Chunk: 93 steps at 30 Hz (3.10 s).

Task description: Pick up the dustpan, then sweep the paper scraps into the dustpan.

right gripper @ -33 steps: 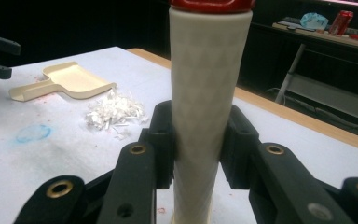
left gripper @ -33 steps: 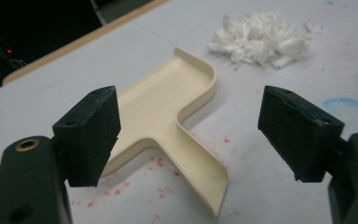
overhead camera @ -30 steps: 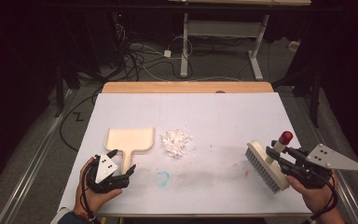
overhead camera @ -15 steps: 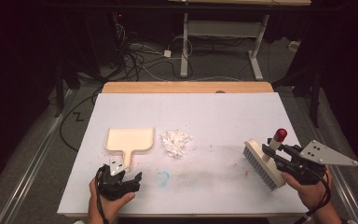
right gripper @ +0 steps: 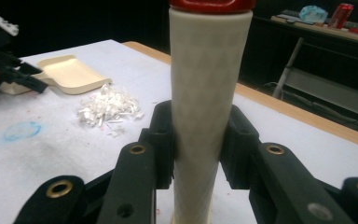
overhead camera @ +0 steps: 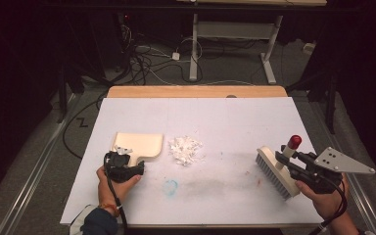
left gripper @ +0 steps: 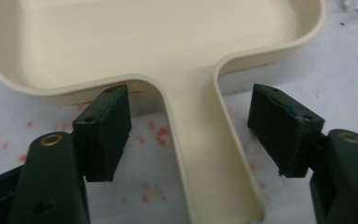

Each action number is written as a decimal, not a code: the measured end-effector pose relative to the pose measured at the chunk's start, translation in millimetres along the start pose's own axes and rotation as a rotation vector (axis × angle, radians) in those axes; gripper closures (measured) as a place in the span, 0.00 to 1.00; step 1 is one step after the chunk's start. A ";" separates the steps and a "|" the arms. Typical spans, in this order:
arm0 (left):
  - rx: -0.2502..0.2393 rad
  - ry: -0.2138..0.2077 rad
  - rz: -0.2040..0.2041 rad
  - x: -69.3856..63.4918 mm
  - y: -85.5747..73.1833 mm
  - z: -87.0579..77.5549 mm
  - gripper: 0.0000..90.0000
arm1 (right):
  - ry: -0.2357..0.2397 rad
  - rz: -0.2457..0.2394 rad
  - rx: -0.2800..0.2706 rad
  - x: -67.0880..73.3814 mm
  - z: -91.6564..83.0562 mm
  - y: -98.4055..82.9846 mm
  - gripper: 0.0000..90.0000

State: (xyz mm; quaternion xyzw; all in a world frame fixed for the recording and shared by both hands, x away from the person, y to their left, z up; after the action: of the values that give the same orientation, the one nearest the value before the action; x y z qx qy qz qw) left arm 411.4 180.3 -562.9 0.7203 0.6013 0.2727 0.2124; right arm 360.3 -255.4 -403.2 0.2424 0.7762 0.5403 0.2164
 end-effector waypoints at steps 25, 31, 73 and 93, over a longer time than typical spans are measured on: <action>-0.010 -0.027 0.152 32.3 20.6 -24.5 0.71 | -0.018 0.023 0.019 -6.9 2.8 -8.0 0.78; -0.014 -0.058 0.242 32.8 12.5 -55.6 0.71 | -0.014 0.012 0.022 -5.5 2.7 -7.5 0.78; 0.055 -0.223 0.461 -12.0 -37.3 -92.1 0.71 | 0.024 0.041 -0.018 -21.8 69.4 7.9 0.78; 0.057 -0.235 0.461 -12.4 -37.0 -83.8 0.71 | 0.015 -0.076 0.003 -54.8 215.5 67.5 0.78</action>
State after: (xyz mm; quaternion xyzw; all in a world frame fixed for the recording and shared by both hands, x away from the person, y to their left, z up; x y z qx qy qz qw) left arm 327.6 173.2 -524.3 0.8708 0.3998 0.2114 0.1926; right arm 542.0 -110.6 -405.0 0.2089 0.7873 0.5323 0.2307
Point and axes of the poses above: each handheld gripper's, and its own axes: z roughly forward along the jaws, y roughly out of its top, x roughly to its left, the point moved 10 cm from there along z, roughly forward along the jaws, and after that the axes turned 13 degrees about y, right-handed, at the moved point
